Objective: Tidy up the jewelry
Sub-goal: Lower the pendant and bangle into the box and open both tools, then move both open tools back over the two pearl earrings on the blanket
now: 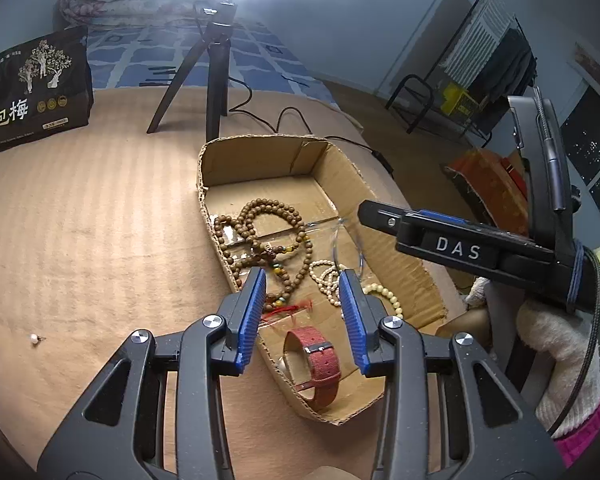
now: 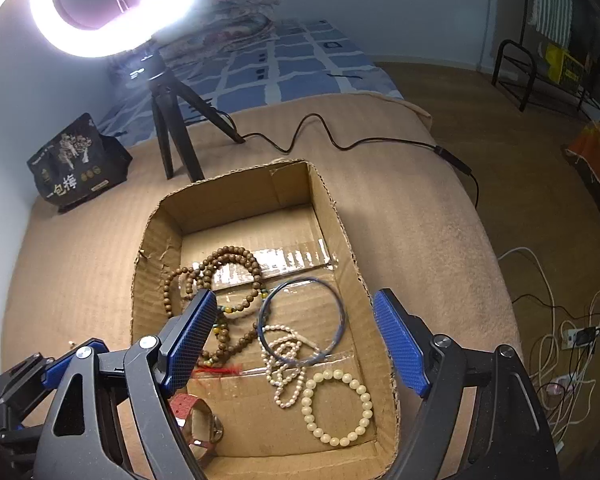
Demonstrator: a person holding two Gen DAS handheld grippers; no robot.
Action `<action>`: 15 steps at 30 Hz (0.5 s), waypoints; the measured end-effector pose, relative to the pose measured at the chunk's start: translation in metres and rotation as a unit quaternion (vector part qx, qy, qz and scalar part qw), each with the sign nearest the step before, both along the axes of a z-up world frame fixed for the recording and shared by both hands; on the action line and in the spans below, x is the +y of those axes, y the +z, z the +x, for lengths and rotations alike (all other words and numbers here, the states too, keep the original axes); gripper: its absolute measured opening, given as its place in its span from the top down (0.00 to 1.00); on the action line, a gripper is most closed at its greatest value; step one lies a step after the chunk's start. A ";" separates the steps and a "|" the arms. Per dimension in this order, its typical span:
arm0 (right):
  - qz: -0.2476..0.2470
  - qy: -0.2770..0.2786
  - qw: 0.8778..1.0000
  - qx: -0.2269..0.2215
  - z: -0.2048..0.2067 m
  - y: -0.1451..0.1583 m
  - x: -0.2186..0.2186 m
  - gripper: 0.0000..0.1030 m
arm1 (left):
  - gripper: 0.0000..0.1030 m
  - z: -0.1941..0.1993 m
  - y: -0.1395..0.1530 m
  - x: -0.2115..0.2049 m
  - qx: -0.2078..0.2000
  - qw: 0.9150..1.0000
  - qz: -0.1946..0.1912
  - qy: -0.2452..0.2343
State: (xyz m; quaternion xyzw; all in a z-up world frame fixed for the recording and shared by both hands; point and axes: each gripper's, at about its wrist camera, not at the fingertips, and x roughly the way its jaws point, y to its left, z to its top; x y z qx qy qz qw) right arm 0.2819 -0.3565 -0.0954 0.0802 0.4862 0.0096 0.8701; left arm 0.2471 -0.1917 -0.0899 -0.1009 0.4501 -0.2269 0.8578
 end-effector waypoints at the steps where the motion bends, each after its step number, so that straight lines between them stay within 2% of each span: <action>1: 0.000 0.000 1.000 0.000 0.000 0.000 0.000 0.22 | 0.63 0.000 0.000 0.000 0.001 1.000 0.001 0.000; 15: 0.001 -0.009 1.000 -0.008 -0.008 0.009 -0.003 0.22 | 0.63 -0.005 0.003 0.007 -0.002 1.000 0.006 0.000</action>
